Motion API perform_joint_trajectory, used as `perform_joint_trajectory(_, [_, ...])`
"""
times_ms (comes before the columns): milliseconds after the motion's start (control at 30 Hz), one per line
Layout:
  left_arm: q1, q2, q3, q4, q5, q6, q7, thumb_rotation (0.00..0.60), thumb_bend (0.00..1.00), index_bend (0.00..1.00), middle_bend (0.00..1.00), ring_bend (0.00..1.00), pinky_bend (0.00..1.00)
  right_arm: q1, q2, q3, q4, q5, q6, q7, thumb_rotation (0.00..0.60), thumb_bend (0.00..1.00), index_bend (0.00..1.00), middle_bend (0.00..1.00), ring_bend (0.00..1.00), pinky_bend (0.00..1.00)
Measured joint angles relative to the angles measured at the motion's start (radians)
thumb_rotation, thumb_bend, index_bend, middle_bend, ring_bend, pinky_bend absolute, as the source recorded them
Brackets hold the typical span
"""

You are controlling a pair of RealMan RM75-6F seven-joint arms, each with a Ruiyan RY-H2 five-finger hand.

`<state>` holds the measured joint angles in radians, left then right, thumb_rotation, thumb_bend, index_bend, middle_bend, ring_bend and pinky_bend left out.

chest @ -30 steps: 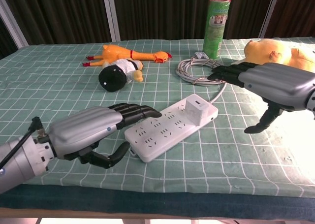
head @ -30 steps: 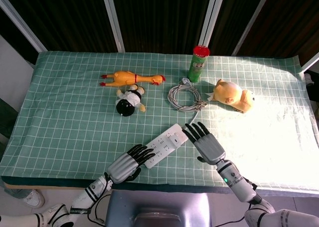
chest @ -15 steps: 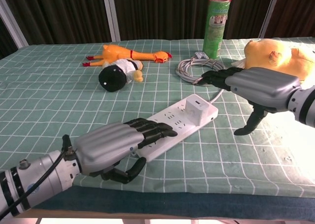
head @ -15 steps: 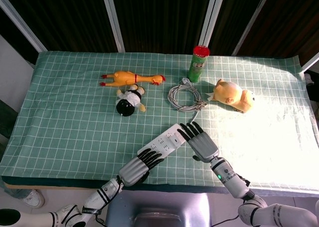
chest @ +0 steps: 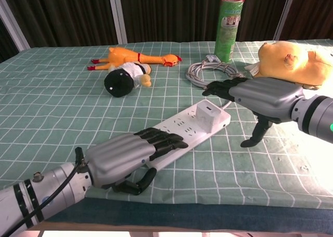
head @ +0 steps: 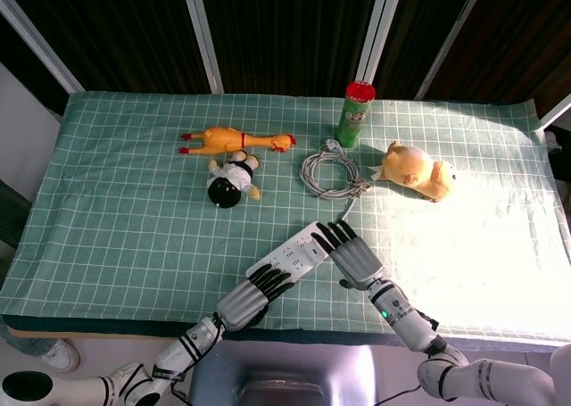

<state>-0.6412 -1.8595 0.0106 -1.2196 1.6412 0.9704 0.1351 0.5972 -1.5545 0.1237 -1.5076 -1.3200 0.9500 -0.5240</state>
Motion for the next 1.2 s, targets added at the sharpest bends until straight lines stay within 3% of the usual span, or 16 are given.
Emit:
perform_joint_trajectory(267, [-0.015, -0.009, 0.008, 0.028, -0.012, -0.008, -0.007, 0.599, 0.73, 0.00, 0.00, 0.00, 0.02, 0.029, -0.036, -0.007, 0.049, -0.017, 0.009, -0.031, 0.600, 0.16, 0.03, 0.06, 0.00, 0.10])
perform_joint_trajectory(600, [-0.020, -0.005, 0.022, 0.028, -0.021, -0.008, -0.007, 0.600, 0.73, 0.00, 0.00, 0.00, 0.02, 0.055, -0.097, -0.012, 0.130, -0.048, 0.043, -0.051, 0.600, 0.24, 0.27, 0.24, 0.06, 0.23])
perform_joint_trajectory(1200, [-0.016, 0.003, 0.038, 0.020, -0.032, 0.002, 0.000, 0.600, 0.73, 0.00, 0.00, 0.00, 0.02, 0.079, -0.184, -0.018, 0.253, -0.096, 0.086, -0.017, 0.600, 0.31, 0.45, 0.32, 0.21, 0.38])
